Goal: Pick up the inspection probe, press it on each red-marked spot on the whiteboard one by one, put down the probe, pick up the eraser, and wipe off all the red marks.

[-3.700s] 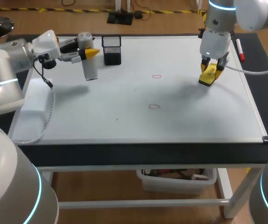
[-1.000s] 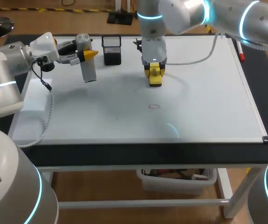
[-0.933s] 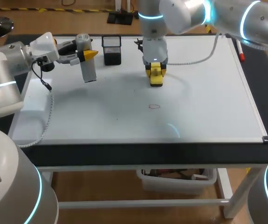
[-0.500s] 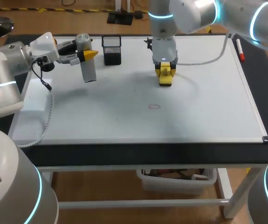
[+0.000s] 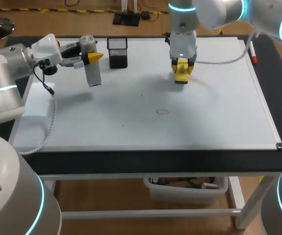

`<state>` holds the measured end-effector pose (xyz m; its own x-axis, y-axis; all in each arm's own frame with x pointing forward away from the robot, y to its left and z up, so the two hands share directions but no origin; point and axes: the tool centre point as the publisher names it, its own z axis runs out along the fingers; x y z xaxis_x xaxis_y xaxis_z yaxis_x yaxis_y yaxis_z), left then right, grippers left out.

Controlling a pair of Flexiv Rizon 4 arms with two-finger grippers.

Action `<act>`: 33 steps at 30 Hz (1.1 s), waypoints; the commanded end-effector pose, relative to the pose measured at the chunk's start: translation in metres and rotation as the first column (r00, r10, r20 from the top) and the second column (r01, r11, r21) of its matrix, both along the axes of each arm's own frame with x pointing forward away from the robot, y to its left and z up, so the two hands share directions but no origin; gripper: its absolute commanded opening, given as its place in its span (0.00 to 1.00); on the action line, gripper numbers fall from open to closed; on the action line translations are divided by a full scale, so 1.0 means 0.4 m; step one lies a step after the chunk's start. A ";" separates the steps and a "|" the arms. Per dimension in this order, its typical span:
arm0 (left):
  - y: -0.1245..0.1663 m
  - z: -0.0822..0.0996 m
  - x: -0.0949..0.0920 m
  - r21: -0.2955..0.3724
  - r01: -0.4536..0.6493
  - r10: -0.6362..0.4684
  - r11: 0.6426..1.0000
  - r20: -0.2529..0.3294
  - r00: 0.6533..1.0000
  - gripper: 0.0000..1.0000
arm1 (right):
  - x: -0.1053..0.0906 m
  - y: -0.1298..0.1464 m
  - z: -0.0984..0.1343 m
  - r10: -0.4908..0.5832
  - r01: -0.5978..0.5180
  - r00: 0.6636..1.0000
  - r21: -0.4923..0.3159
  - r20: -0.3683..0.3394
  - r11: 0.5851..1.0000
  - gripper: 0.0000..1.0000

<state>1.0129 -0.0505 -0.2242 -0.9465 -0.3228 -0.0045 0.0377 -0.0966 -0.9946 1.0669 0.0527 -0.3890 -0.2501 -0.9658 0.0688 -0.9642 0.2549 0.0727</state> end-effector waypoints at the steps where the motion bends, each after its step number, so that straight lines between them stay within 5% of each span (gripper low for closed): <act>1: -0.002 0.003 -0.003 0.001 -0.006 0.006 1.000 0.002 1.000 0.00 | -0.027 -0.070 0.055 -0.024 0.023 0.999 0.037 0.033 0.999 0.00; 17: -0.002 0.003 -0.003 0.001 -0.006 0.006 1.000 0.002 1.000 0.00 | -0.084 -0.257 0.065 -0.215 0.215 0.976 0.020 0.021 0.976 0.00; 33: -0.002 0.003 -0.003 0.001 -0.006 0.006 1.000 0.002 1.000 0.00 | -0.121 -0.284 0.075 -0.262 0.261 0.965 0.026 0.022 0.965 0.00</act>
